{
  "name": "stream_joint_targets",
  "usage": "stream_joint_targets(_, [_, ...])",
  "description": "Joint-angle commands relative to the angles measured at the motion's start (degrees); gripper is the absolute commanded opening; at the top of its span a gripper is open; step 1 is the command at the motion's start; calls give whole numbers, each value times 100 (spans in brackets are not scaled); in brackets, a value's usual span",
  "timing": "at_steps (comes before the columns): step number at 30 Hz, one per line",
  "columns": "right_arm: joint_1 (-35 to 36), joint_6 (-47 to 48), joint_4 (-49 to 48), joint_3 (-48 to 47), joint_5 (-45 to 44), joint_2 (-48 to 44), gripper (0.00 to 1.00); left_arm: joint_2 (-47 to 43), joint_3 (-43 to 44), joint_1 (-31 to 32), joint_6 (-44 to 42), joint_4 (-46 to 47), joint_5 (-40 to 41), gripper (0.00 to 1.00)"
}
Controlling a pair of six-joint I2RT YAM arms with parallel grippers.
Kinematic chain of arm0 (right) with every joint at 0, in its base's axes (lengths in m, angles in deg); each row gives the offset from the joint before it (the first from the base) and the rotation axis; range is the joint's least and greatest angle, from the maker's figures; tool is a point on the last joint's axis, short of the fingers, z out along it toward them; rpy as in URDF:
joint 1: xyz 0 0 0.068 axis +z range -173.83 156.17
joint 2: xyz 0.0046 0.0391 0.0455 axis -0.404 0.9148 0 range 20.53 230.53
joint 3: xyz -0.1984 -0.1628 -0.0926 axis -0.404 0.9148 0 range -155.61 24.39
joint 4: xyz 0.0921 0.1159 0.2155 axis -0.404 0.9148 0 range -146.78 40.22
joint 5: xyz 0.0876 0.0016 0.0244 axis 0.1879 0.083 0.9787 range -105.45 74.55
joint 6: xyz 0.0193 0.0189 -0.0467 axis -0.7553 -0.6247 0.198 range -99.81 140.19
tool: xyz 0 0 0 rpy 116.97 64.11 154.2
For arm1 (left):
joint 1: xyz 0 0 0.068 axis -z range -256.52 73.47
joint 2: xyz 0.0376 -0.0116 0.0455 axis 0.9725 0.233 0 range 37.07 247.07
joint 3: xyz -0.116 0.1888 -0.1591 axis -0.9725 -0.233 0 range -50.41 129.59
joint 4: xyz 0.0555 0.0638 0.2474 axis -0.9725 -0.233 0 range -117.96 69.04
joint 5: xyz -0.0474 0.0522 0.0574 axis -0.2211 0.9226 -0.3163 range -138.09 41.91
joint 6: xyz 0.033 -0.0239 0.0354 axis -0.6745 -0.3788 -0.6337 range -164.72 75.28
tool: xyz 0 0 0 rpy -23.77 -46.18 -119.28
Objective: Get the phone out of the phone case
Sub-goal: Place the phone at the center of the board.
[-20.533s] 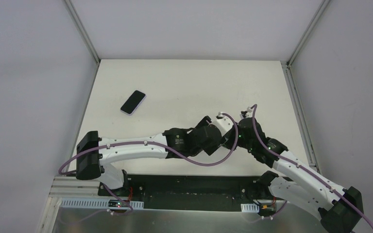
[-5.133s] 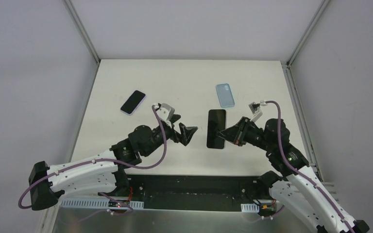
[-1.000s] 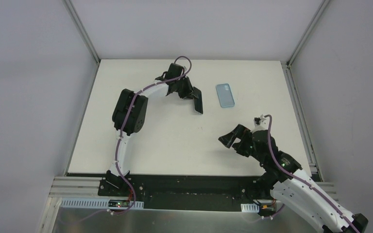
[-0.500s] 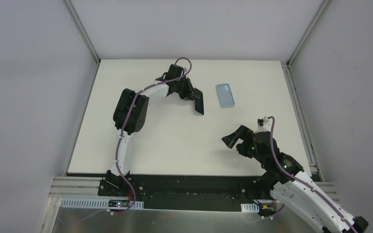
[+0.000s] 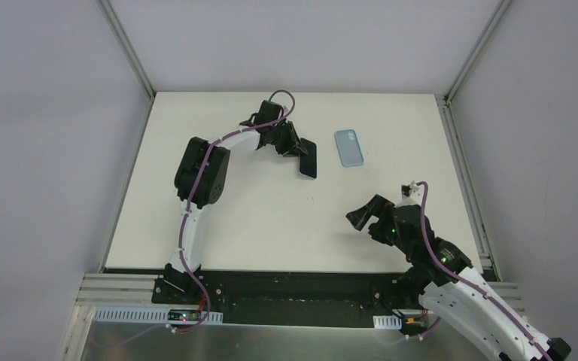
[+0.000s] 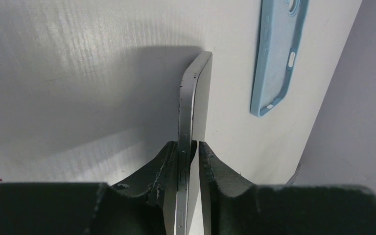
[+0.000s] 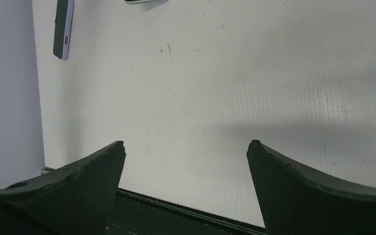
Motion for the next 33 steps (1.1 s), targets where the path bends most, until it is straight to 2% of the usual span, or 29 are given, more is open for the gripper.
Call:
stream_joint_targets(1, [-36, 90, 51, -236, -153, -67, 99, -262, -69, -88, -104, 155, -44, 22])
stream_joint_targets(10, [-33, 65, 77, -230, -127, -76, 99, -458, -383, -180, -280, 159, 5, 25])
stream_joint_targets(16, [-39, 51, 94, -237, -135, -89, 99, -496, -457, -219, -331, 155, -24, 34])
stream_joint_targets(22, [-42, 55, 104, -255, -141, -78, 99, -704, -705, -283, -443, 150, 22, 50])
stream_joint_targets(27, [-44, 62, 69, -230, -134, -54, 99, -1225, -1159, -528, -754, 144, 207, 59])
stream_joint_targets(30, [-42, 79, 62, -225, -135, -50, 99, -1527, -1357, -806, -625, 144, 425, 60])
stream_joint_targets(33, [-49, 98, 60, -212, -146, -80, 99, -2023, -1748, -1202, -298, 151, 1051, 59])
